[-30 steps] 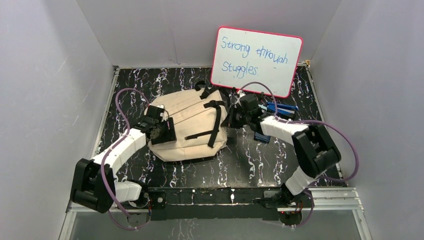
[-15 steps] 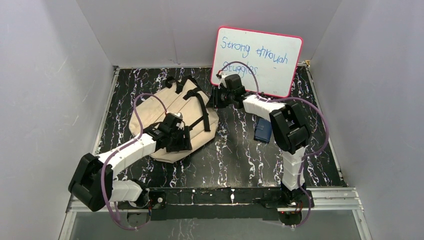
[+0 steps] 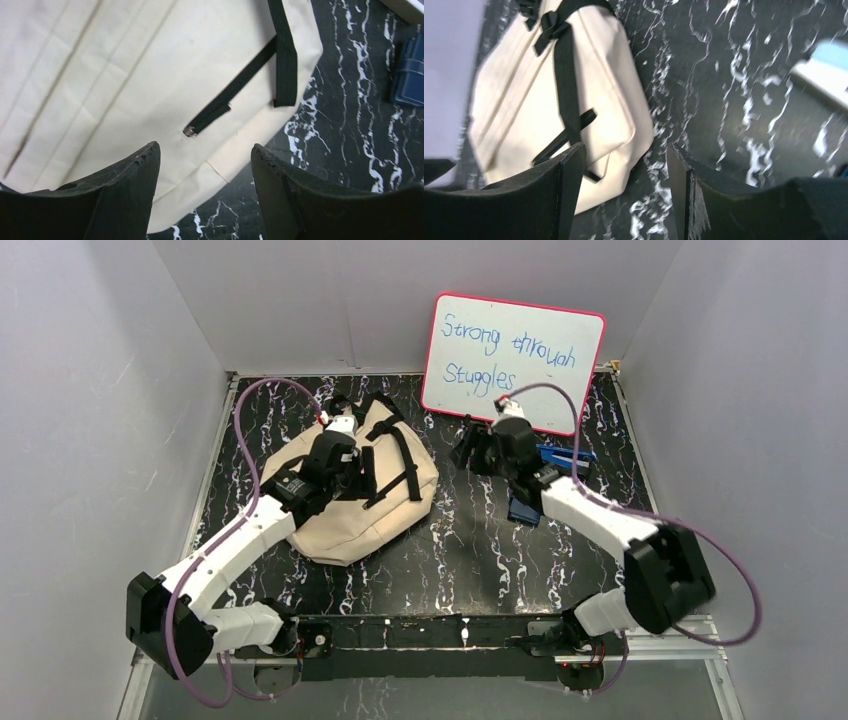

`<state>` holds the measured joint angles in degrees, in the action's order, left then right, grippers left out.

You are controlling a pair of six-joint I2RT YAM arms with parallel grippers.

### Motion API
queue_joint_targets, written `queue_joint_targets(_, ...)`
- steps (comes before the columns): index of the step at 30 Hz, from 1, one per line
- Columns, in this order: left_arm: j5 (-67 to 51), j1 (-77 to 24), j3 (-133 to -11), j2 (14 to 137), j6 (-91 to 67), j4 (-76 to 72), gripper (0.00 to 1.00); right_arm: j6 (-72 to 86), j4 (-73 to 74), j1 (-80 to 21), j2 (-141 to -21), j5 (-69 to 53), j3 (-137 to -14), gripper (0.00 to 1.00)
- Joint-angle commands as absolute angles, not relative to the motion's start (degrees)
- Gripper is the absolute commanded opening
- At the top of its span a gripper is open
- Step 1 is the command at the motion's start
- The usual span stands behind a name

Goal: Pack the student bag
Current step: Adjust the student bag at the center of the board.

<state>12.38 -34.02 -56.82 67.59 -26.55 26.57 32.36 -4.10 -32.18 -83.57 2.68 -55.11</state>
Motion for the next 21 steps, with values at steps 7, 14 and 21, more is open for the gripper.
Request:
queue_joint_targets(7, 17.2, -31.0, -60.9, 71.2, -19.6, 27.5, 0.65, 63.1, -22.8, -47.2, -69.7, 7.3, -30.2, 0.71)
queue_joint_targets(14, 16.6, -30.7, -58.6, 68.9, -19.8, 28.2, 0.65, 72.2, -35.7, -51.6, -78.7, 6.9, -26.1, 0.73)
queue_joint_targets(21, 16.5, -30.4, -57.0, 66.8, -20.5, 29.1, 0.65, 75.7, -46.6, -53.0, -93.0, 2.3, -29.8, 0.73)
